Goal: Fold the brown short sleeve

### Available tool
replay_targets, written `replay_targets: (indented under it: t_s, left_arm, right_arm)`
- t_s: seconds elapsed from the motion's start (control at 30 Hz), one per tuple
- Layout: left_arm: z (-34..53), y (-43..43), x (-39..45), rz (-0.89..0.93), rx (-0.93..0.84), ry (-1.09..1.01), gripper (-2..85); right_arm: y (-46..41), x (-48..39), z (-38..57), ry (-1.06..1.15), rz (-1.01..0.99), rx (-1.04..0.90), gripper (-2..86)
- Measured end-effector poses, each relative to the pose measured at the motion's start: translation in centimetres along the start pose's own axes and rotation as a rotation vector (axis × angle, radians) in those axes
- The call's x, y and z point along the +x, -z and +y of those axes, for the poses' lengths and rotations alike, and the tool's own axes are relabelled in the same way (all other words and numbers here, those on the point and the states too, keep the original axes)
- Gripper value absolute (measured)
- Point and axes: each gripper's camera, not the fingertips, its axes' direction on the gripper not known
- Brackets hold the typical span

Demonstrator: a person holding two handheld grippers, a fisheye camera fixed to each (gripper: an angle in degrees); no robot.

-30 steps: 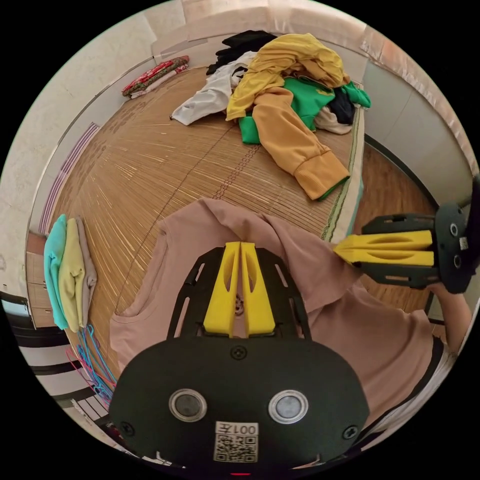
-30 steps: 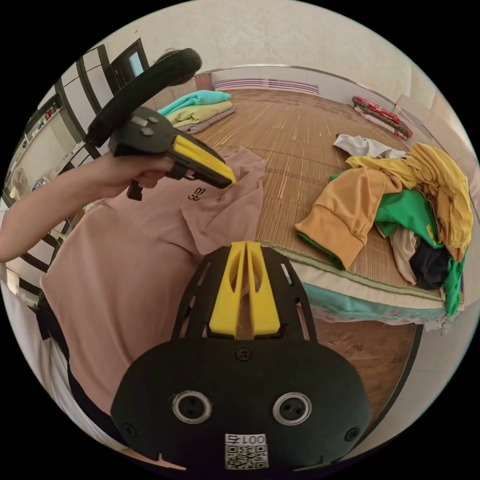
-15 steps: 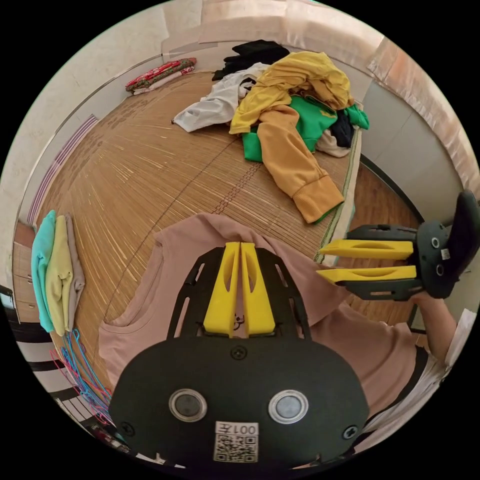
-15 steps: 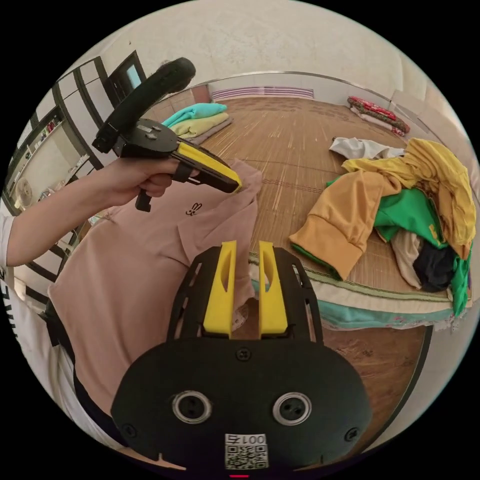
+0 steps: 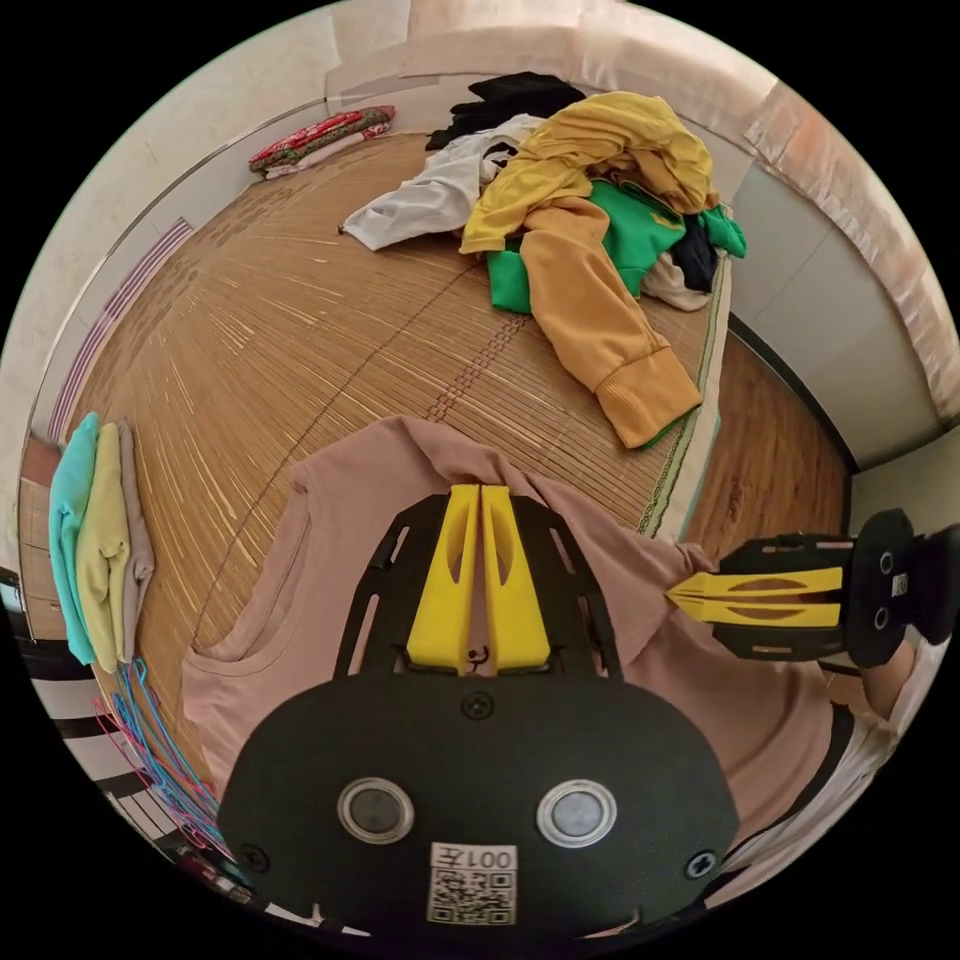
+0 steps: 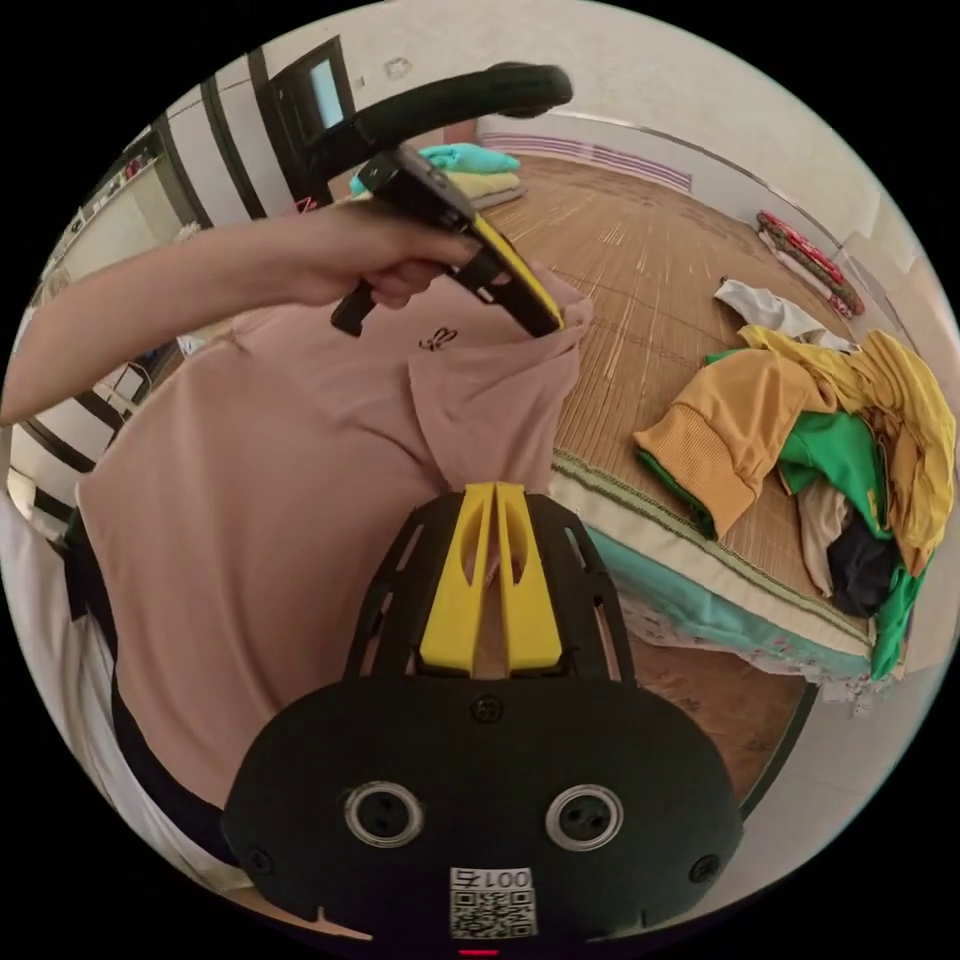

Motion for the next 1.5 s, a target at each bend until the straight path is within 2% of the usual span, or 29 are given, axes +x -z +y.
replay_targets:
  t_s: [0.2,0.4,0.6,0.8,0.9,1.07,1.2,1.33,1.5]
  left_arm:
    - [0.4,2.6,-1.9,0.005,0.07,0.033,0.8]
    - [-0.9,1.7,-2.3,0.117,-0.01,-0.03,5.7]
    - [-0.9,3.4,-3.9,0.153,0.019,-0.004,-0.1]
    - [-0.1,5.5,-7.4,0.227,0.069,-0.035,-0.9]
    - [0.5,5.1,-8.7,0.207,0.075,-0.048,-0.9]
    - [1.8,4.5,-10.5,0.254,0.095,0.038,-0.6]
    - [4.0,6.6,-12.2,0.25,0.121,0.214,-0.9]
    - [6.2,8.1,-9.2,0.172,0.104,0.124,-0.4]
    - [6.5,6.3,-6.2,0.234,0.008,0.023,3.4]
  right_arm:
    - [1.6,0.7,1.2,-0.095,0.061,0.107,3.5]
    - [-0.3,0.2,0.4,-0.02,0.05,0.033,6.2]
    - [-0.1,-1.0,1.1,-0.038,0.11,0.053,3.2]
    - [0.4,-1.5,2.8,-0.116,0.094,0.126,1.8]
    - [0.0,-1.8,2.9,-0.15,0.101,0.123,1.6]
    - [0.0,-2.1,3.0,-0.169,0.107,0.12,1.6]
    - [0.6,-2.1,3.5,-0.153,0.088,0.107,2.5]
    - [1.7,-2.6,3.8,-0.117,-0.017,0.132,5.6]
    - [1.2,-4.3,2.6,-0.07,0.009,0.116,7.3]
